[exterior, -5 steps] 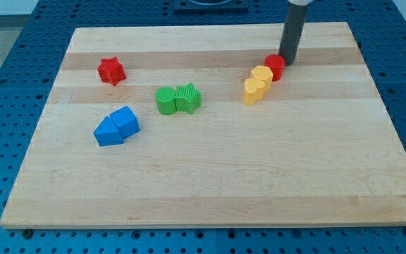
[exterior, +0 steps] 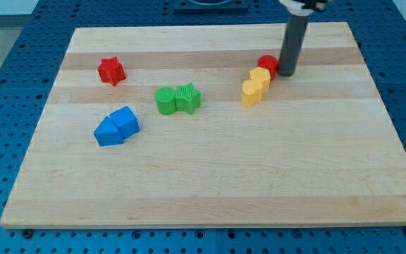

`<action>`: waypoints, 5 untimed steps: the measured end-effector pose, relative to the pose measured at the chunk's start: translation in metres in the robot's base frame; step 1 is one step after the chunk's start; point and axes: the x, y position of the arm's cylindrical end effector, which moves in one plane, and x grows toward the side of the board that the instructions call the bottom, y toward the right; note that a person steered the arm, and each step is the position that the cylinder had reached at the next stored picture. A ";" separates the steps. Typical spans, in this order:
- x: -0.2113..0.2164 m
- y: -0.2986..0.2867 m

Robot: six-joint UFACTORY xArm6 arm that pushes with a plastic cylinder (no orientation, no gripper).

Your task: Slide the red circle to the right of the red star

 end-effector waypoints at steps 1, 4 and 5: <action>0.000 -0.029; -0.040 -0.060; -0.026 -0.077</action>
